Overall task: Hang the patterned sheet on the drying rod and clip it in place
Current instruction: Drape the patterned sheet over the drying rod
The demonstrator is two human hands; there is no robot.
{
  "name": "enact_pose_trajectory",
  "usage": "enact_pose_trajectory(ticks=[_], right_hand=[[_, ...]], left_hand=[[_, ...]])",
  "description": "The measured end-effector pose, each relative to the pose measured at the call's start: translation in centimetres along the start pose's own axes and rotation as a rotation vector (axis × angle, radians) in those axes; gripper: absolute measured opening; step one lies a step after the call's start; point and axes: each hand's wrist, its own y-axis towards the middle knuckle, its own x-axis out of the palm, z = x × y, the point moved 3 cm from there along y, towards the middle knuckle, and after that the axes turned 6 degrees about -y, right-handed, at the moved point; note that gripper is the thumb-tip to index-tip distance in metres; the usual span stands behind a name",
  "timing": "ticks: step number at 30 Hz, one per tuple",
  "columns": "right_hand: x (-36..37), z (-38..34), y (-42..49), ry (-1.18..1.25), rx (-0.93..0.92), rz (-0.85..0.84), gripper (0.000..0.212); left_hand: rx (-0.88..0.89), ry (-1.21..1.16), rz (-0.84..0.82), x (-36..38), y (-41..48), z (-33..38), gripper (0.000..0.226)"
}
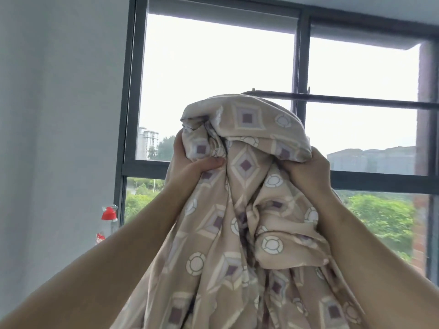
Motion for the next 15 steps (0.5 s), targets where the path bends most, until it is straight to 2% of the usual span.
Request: enact_pose_trajectory(ticks=[3,10,12,14,15], right_hand=[[-0.5,1.7,-0.1,-0.046,-0.019,-0.013,0.032],[-1.5,4.2,0.7,-0.142,-0.039,0.013,0.031],[-2.0,4.8,1.1,-0.186,-0.034,0.051,0.026],[-2.6,5.5,1.4,-0.220,-0.026,0.081,0.036],[-2.9,6.0,1.5,-0.229,-0.012,0.085,0.045]], left_hand=[[-0.001,-0.008,-0.021,0.4,-0.5,-1.6,0.108],[-0.043,-0.121,-0.068,1.2,-1.4,-2.7,0.057],[-0.047,-0.129,-0.086,2.1,-1.8,-2.3,0.055],[-0.032,-0.095,-0.089,3.3,-2.4,-2.2,0.058],[-0.029,-0.087,-0.088,4.0,-2.7,-2.3,0.052]])
